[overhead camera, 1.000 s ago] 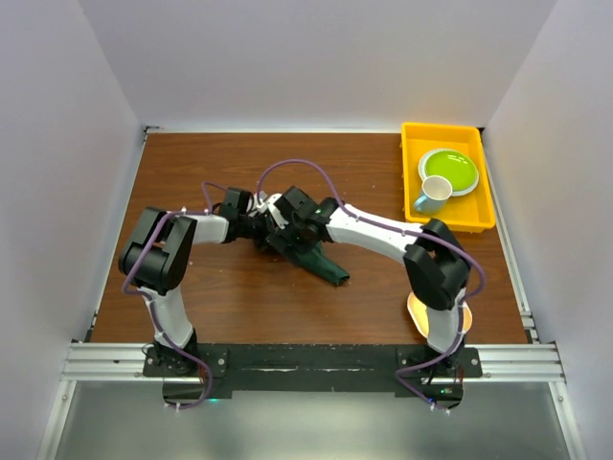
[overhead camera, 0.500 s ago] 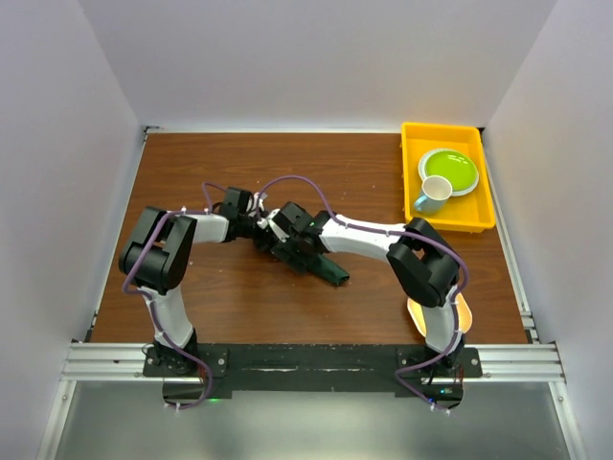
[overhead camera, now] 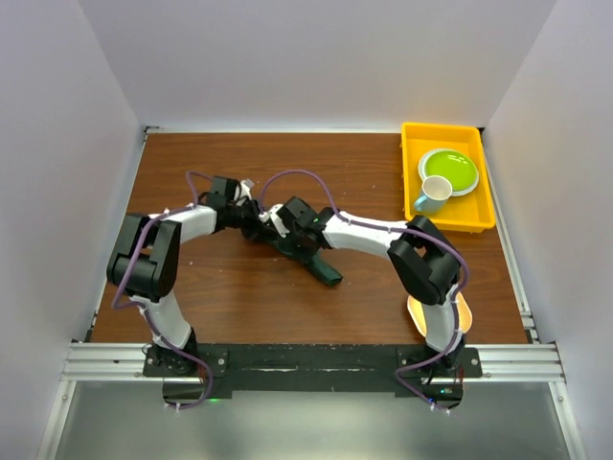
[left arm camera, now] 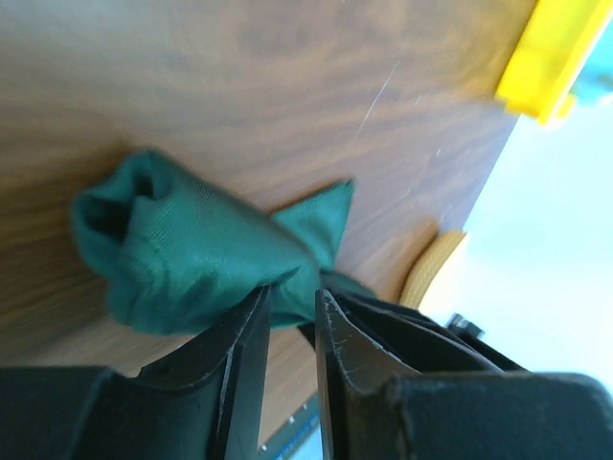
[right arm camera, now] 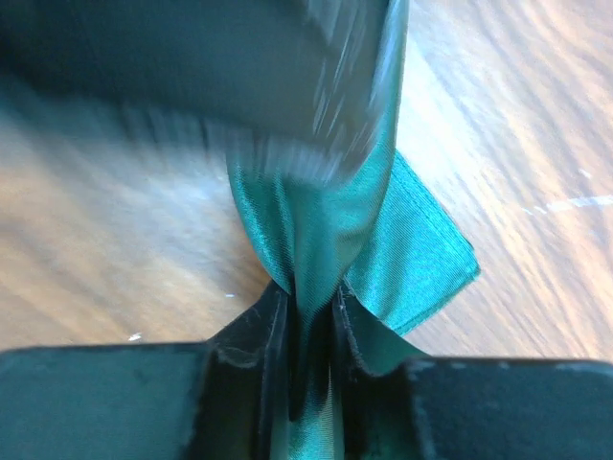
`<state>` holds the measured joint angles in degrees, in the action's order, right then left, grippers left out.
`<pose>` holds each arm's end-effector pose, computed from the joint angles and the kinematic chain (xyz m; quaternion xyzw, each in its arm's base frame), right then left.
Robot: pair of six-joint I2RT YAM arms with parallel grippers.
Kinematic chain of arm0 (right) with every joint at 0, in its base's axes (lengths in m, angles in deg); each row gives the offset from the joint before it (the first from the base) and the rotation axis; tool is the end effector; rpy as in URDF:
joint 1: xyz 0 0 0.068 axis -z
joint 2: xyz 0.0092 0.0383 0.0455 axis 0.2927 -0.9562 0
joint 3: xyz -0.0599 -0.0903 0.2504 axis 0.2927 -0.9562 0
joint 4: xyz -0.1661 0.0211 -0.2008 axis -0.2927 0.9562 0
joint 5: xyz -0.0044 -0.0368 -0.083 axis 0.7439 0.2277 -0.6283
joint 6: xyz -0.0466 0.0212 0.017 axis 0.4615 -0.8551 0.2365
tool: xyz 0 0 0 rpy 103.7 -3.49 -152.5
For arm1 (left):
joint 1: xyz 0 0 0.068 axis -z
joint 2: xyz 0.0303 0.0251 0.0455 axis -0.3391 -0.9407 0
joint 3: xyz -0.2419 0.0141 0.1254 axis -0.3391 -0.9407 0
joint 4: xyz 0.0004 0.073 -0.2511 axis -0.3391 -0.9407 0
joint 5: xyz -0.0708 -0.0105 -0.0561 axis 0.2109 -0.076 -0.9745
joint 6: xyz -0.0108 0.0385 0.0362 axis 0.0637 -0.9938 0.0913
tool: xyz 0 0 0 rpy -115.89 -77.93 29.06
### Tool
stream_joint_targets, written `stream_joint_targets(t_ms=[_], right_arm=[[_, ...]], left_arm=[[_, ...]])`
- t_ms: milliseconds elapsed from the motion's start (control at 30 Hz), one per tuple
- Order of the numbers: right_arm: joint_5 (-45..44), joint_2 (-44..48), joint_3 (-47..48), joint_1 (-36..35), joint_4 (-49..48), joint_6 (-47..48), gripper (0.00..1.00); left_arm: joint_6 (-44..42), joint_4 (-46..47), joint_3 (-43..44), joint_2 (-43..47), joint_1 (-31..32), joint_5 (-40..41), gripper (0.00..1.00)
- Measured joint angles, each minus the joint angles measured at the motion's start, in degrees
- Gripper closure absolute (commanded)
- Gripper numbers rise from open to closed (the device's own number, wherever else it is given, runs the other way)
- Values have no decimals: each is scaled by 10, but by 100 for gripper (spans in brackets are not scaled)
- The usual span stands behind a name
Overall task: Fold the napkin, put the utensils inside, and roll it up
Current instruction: Roll the napkin with the utensil
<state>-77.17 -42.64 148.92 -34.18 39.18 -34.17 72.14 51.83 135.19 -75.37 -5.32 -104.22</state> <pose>0.2626 0.3217 0.1677 -0.4287 0.8691 0.0628 0.2386 0.3289 -0.1078 0.1387 -0.1774 0.8898 -0.4142 0.0729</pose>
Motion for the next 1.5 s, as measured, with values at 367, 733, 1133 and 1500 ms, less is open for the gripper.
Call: stream_joint_targets(t_ms=[367, 733, 1133, 1500], right_arm=[[429, -84, 43, 146, -26, -99, 93], [675, -163, 16, 221, -108, -206, 89], [689, -170, 16, 230, -86, -200, 68], [572, -98, 29, 229, 44, -130, 43]], left_arm=[[-23, 3, 34, 50, -34, 26, 70], [48, 151, -21, 24, 32, -7, 72], [50, 228, -49, -56, 26, -7, 74], [39, 241, -46, -73, 23, -10, 74]])
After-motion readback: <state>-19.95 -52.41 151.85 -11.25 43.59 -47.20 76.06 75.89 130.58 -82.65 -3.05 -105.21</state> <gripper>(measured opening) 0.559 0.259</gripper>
